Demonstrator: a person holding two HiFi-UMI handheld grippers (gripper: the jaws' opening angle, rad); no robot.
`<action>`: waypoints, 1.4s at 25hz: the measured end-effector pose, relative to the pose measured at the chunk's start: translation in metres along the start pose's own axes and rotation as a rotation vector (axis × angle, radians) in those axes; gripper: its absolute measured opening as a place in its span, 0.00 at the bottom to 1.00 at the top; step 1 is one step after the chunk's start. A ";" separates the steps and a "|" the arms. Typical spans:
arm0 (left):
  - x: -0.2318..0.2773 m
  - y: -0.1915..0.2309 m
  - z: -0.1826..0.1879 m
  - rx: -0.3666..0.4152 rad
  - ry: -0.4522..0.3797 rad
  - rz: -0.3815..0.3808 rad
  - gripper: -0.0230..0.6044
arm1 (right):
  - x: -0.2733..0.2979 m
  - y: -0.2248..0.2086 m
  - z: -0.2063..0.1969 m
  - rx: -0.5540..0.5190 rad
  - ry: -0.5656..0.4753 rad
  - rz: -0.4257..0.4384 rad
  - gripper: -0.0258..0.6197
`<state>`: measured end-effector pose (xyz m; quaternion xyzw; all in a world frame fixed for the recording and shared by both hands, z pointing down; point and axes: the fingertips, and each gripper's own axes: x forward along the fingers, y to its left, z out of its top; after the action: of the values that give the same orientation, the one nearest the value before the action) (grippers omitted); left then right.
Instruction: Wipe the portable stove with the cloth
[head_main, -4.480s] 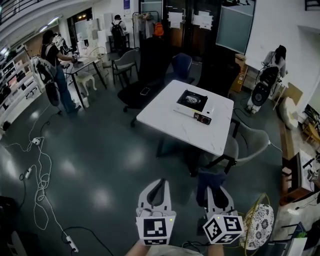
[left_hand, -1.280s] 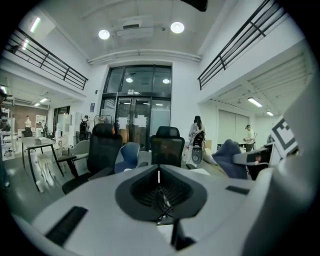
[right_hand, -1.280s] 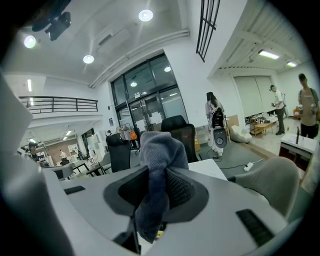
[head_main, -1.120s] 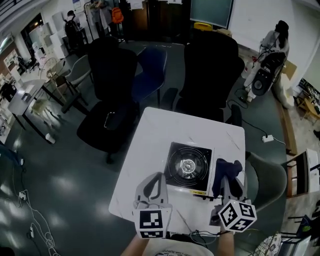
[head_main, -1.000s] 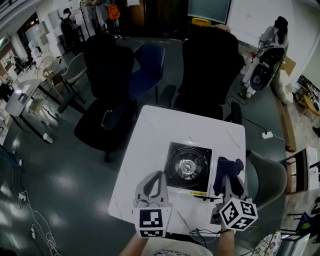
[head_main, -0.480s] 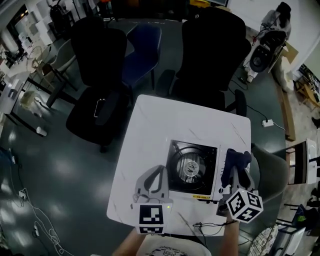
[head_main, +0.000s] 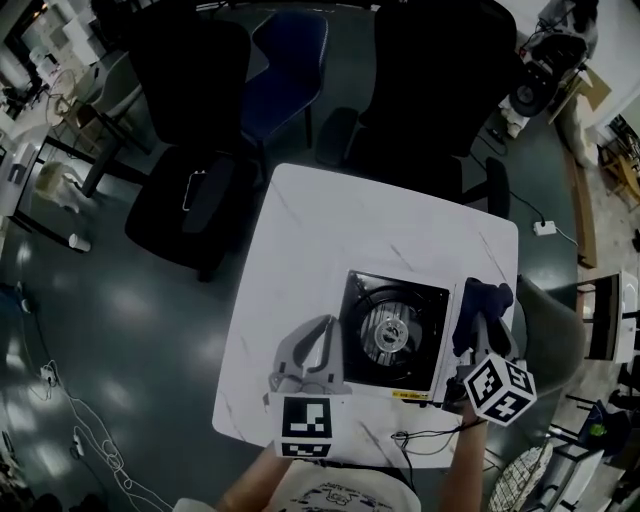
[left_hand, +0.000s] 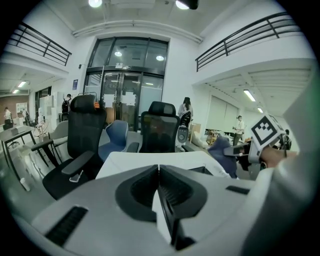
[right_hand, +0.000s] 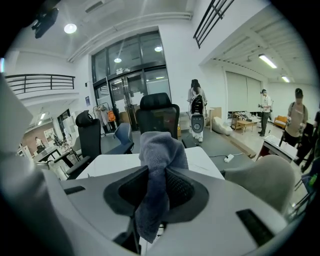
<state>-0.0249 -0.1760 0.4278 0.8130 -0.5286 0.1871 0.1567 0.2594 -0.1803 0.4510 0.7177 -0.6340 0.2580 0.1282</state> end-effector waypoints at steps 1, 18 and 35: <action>0.003 0.001 -0.001 0.000 0.005 -0.001 0.07 | 0.005 -0.001 -0.002 0.002 0.008 -0.002 0.19; 0.037 0.004 -0.027 -0.009 0.090 -0.044 0.07 | 0.057 -0.023 -0.040 -0.044 0.144 -0.079 0.19; 0.018 -0.007 -0.033 -0.018 0.089 -0.061 0.07 | 0.029 -0.027 -0.062 -0.040 0.192 -0.110 0.19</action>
<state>-0.0160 -0.1726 0.4653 0.8181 -0.4978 0.2136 0.1929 0.2745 -0.1682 0.5218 0.7208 -0.5833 0.3054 0.2168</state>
